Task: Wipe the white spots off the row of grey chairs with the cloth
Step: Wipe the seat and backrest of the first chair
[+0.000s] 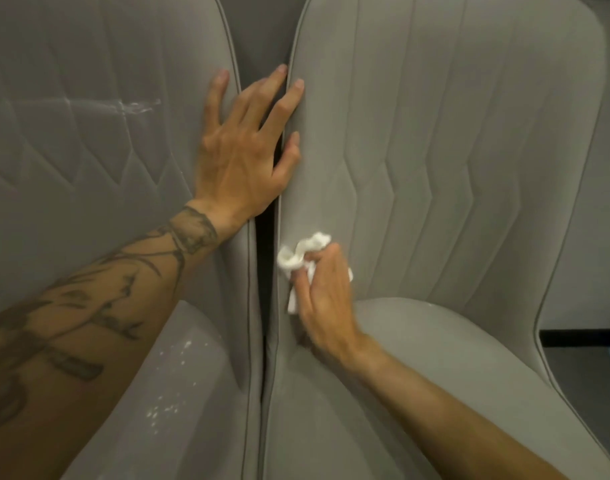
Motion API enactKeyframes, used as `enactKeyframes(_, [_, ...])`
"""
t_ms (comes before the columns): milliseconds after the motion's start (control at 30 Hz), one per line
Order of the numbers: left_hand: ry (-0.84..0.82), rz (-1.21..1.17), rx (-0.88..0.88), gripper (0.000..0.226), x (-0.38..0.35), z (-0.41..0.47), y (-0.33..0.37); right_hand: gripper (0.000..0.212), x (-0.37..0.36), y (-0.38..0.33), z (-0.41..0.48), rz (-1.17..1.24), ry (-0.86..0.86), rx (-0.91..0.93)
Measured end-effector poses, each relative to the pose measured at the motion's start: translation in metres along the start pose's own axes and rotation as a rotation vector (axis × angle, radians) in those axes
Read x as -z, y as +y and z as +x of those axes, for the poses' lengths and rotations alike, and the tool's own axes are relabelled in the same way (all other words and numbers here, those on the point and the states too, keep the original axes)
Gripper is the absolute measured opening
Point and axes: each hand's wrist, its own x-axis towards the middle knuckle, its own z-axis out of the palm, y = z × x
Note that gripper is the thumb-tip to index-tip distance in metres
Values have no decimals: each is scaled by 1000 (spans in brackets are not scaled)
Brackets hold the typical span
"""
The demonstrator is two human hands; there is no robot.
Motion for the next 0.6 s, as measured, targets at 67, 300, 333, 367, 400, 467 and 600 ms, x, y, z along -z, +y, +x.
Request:
enactKeyframes(67, [-3, -5, 4, 54, 0, 0, 0, 9, 13, 12, -30, -102, -264, 116])
enactKeyframes(300, [-99, -53, 19, 55, 15, -7, 6, 22, 46, 60, -25, -519, -437, -91])
enactKeyframes(333, [-128, -60, 12, 56, 19, -12, 7, 21, 43, 59, -24, -514, -416, -161])
enactKeyframes(367, [-152, -69, 8, 57, 22, -18, 8, 20, 40, 53, -27, -462, -411, -208])
enactKeyframes(400, [-172, -82, 7, 59, 25, -25, 10, 20, 36, 47, -34, -409, -419, -234])
enactKeyframes(467, [-217, -120, 23, 62, 33, -41, 19, 20, 28, 33, -59, -428, -485, -149])
enactKeyframes(600, [-335, -179, 112, 68, 54, -80, 48, 22, 43, 27, -68, -397, -701, -38])
